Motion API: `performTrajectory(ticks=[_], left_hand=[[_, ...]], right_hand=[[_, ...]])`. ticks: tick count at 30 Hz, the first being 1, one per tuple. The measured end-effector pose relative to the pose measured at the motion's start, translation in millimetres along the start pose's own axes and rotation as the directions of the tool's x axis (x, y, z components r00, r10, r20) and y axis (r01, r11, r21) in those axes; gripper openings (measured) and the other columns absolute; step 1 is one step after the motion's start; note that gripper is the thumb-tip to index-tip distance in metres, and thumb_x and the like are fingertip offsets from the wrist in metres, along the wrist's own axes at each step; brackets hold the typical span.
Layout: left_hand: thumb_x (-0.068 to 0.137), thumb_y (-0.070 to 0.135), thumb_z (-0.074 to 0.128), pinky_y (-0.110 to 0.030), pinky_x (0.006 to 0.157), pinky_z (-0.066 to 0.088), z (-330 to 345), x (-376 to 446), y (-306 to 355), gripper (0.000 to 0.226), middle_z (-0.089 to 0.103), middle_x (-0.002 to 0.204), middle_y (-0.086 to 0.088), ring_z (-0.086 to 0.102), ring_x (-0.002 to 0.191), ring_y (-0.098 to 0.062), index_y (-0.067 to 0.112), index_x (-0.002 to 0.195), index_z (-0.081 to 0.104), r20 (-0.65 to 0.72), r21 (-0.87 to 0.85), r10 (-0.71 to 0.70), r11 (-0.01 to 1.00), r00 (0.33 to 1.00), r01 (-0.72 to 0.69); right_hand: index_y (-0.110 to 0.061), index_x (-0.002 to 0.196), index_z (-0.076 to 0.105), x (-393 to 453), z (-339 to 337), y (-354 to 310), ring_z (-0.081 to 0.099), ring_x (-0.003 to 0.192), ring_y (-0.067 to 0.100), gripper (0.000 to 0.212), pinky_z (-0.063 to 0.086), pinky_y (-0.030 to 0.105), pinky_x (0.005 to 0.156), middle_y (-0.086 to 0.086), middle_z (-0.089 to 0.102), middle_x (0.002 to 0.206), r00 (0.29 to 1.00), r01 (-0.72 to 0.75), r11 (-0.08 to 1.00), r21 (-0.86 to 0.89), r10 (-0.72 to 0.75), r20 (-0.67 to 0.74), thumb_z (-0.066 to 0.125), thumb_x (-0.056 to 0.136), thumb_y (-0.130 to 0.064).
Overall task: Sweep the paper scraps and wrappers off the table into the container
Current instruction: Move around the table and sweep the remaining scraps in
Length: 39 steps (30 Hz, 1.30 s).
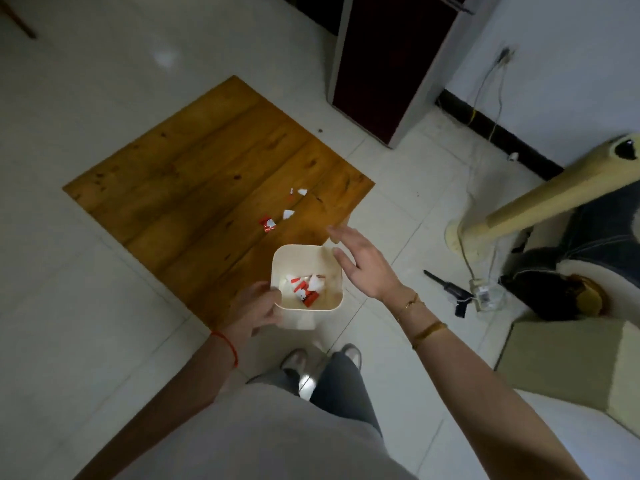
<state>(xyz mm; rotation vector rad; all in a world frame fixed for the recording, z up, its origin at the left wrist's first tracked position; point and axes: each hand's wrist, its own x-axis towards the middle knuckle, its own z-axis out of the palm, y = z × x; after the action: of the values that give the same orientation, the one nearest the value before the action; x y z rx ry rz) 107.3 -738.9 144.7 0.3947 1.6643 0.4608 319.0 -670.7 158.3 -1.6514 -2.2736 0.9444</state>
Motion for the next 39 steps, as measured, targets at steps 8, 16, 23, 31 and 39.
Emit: performTrajectory(ticks=[8, 16, 23, 31, 39], left_hand=[[0.092, 0.005, 0.055, -0.035, 0.072, 0.058, 33, 26, 32, 0.015, 0.063, 0.111, -0.017, 0.064, 0.09, -0.028, 0.004, 0.105, 0.061, -0.19, -0.226, -0.097, 0.973, 0.977, 0.053], [0.081, -0.002, 0.057, -0.046, 0.081, 0.059, 88, 51, 37, 0.023, 0.064, 0.106, -0.017, 0.063, 0.101, -0.036, 0.01, 0.097, 0.068, -0.25, -0.61, -0.181, 0.792, 0.951, -0.01], [0.074, 0.001, 0.06, -0.044, 0.074, 0.062, 125, 82, 28, 0.046, 0.065, 0.105, -0.022, 0.067, 0.104, -0.038, 0.008, 0.119, 0.065, -0.3, -0.73, -0.326, 0.683, 0.897, 0.005], [0.082, 0.001, 0.062, -0.034, 0.064, 0.062, 151, 129, 0, 0.035, 0.062, 0.09, -0.012, 0.064, 0.084, -0.027, 0.007, 0.116, 0.062, -0.28, -0.741, -0.378, 0.669, 0.882, 0.051], [0.08, -0.001, 0.062, -0.035, 0.067, 0.059, 166, 186, -58, 0.028, 0.061, 0.086, -0.012, 0.062, 0.077, -0.023, 0.007, 0.107, 0.066, -0.224, -0.732, -0.412, 0.669, 0.883, 0.126]], right_hand=[[-0.02, 0.147, 0.04, 101, -21, 32, 0.032, 0.146, 0.018, 0.048, 0.027, 0.042, 0.12, 0.001, 0.043, 0.153, 0.939, 0.275, 0.961, 0.011, -0.271, 0.212, 0.035, 0.103, -0.037], [-0.022, 0.147, 0.039, 178, -36, 69, 0.028, 0.146, 0.015, 0.044, 0.027, 0.037, 0.12, -0.002, 0.039, 0.154, 0.813, 0.448, 0.894, 0.026, -0.419, 0.405, 0.04, 0.104, -0.03], [-0.023, 0.149, 0.037, 229, -21, 90, 0.015, 0.15, 0.011, 0.045, 0.02, 0.033, 0.12, -0.007, 0.033, 0.158, 0.675, 0.556, 0.829, 0.05, -0.486, 0.556, 0.036, 0.105, -0.031], [-0.028, 0.153, 0.028, 293, 33, 98, 0.008, 0.152, 0.011, 0.048, 0.007, 0.03, 0.117, -0.009, 0.023, 0.162, 0.55, 0.678, 0.735, 0.024, -0.528, 0.647, 0.033, 0.106, -0.035], [-0.027, 0.155, 0.022, 332, 104, 116, 0.005, 0.152, 0.019, 0.05, 0.004, 0.041, 0.123, -0.003, 0.016, 0.164, 0.455, 0.757, 0.653, 0.006, -0.534, 0.712, 0.03, 0.106, -0.033]])
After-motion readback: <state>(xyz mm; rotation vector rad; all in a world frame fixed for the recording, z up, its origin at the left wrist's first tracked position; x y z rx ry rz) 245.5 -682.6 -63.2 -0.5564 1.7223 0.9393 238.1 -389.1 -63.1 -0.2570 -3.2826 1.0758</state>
